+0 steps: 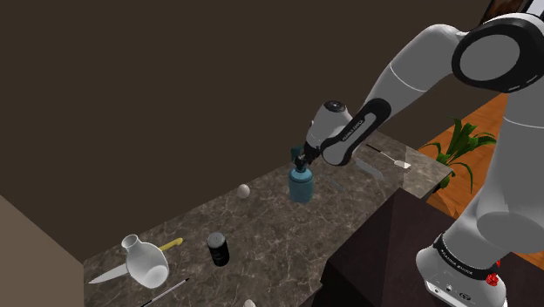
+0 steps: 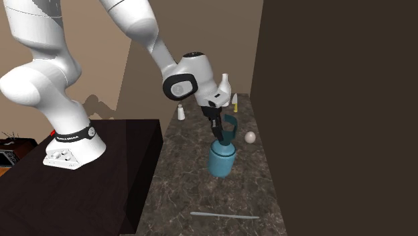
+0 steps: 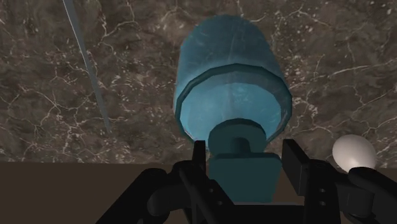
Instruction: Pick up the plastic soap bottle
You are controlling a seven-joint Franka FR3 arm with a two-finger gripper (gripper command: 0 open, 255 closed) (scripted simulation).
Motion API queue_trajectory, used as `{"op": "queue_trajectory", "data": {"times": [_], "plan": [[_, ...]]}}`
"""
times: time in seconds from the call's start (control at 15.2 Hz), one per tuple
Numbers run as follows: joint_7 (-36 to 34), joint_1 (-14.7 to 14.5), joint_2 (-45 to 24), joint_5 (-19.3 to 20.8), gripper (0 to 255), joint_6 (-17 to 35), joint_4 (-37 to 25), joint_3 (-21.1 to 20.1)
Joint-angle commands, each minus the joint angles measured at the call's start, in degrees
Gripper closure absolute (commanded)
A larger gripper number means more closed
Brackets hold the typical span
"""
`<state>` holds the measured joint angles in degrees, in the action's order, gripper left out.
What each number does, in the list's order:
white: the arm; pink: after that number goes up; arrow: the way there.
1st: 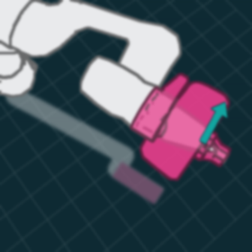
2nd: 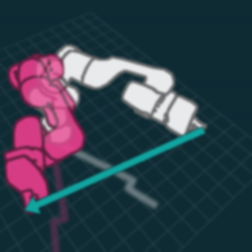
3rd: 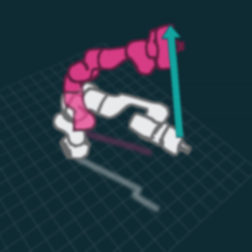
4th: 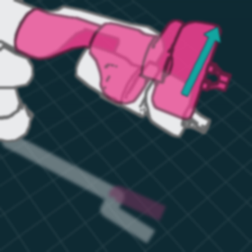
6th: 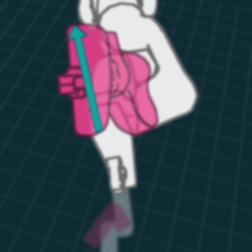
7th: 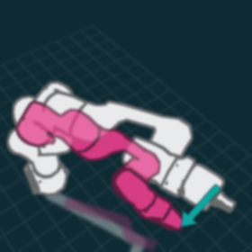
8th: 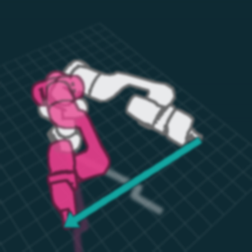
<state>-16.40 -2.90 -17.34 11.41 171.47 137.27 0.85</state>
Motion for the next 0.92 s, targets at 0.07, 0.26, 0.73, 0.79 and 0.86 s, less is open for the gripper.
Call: {"op": "queue_trajectory", "data": {"times": [0.07, 0.26, 0.73, 0.79, 0.86], "plan": [[0.6, 0.5, 2.3, -0.6, 255, -2.0, 0.3, -0.7], [1.4, 1.0, 4.5, -1.5, 255, -4.1, 0.4, -1.4], [3.3, 1.8, 9.5, -3.6, 255, -9.3, 0.2, -2.6], [3.3, 1.8, 9.6, -3.7, 255, -9.4, 0.2, -2.6], [3.3, 1.8, 9.6, -3.7, 255, -9.4, 0.2, -2.6]]}}
